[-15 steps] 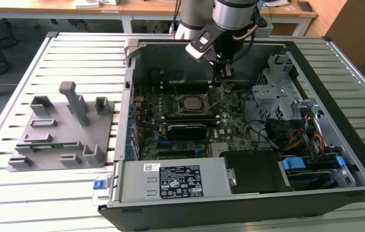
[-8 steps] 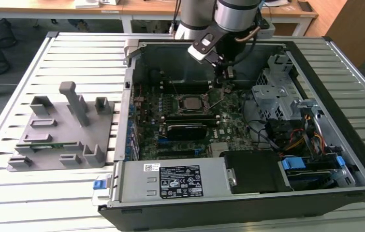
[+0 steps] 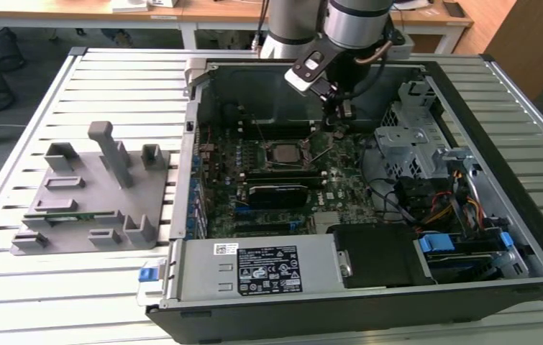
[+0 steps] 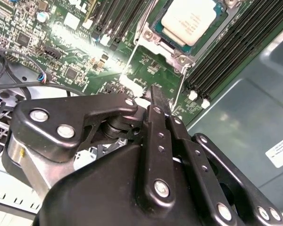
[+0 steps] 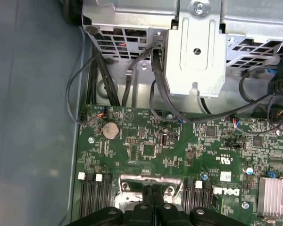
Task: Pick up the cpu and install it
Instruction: 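Close the cpu cover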
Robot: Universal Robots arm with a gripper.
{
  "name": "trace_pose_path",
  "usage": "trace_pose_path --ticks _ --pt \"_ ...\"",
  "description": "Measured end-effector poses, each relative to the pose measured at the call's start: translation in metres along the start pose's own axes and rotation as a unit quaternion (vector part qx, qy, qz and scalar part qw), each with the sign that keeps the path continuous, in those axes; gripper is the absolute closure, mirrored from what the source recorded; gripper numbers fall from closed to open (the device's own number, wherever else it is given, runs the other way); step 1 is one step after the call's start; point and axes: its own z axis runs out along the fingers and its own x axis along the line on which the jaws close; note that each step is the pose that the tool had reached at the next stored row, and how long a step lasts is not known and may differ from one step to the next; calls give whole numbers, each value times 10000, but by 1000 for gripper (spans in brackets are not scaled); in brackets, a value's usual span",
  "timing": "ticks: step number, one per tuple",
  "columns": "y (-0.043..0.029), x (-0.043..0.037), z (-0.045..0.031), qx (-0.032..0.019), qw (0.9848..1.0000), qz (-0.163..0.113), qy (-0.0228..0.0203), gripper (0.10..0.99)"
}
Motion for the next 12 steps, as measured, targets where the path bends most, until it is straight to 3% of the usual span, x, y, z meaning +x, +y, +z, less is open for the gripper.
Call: trace_pose_path --ticks 12 --pt "140 -6 22 2 10000 -12 -27 980"
